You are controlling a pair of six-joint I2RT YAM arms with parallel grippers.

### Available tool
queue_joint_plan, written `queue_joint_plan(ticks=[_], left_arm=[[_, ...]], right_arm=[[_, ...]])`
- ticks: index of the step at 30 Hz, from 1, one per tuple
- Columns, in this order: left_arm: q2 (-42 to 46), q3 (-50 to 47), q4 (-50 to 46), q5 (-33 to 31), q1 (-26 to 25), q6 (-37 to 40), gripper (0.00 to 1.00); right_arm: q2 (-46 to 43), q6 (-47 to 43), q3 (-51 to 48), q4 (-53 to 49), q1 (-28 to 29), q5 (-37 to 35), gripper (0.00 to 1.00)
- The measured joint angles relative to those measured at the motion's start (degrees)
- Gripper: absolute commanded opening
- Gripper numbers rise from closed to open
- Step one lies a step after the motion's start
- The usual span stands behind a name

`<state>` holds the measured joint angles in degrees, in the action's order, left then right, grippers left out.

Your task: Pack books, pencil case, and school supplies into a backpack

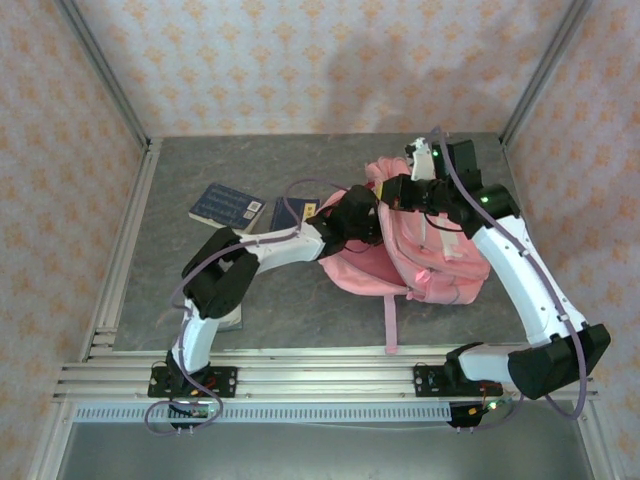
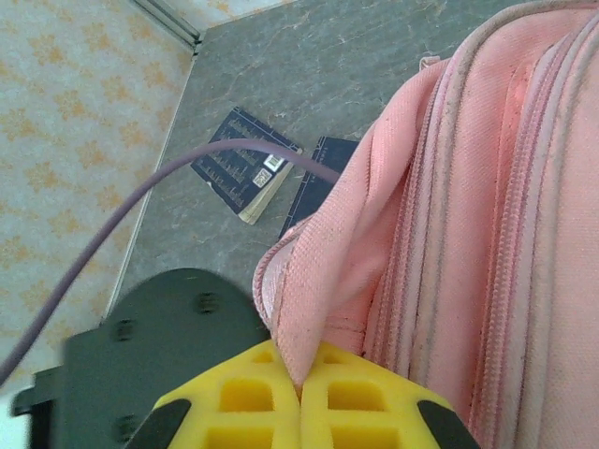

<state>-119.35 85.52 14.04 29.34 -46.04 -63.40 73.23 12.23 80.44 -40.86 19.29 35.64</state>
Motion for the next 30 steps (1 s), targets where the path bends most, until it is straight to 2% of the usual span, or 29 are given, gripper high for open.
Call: queue_joint_plan(ticks=[2,4,8,17,25,30], left_arm=[[-2.19,1.68,-1.18,0.48,0.02,0.63,0.61],[-2.91,2.29,-3.08,0.83,0.02,1.81,0.69],[-1.64,2.64,-8.61,1.22,-0.09,6.25,0.76],[11.67,-1.42,-19.69,-1.60,0.74,13.05,0.79],[22.86,-8.04,-25.22,-4.42,5.03,17.05,0.77],[31.58,-8.87,-29.55,-8.02,7.19,20.52,0.76]], right_arm=[[0.00,-0.02,-0.52,0.37,-0.07,-0.07,0.00],[0.00,-0.09,-0.83,0.66,-0.22,-0.09,0.00],[-0.02,-0.72,-1.01,0.87,-0.22,-0.66,0.00],[-0.76,-1.81,-2.36,2.36,-0.04,-3.34,0.00],[-0.79,-2.40,-4.39,2.82,0.26,-7.08,0.00],[-0.02,-2.86,-5.55,3.78,0.33,-9.66,0.00]])
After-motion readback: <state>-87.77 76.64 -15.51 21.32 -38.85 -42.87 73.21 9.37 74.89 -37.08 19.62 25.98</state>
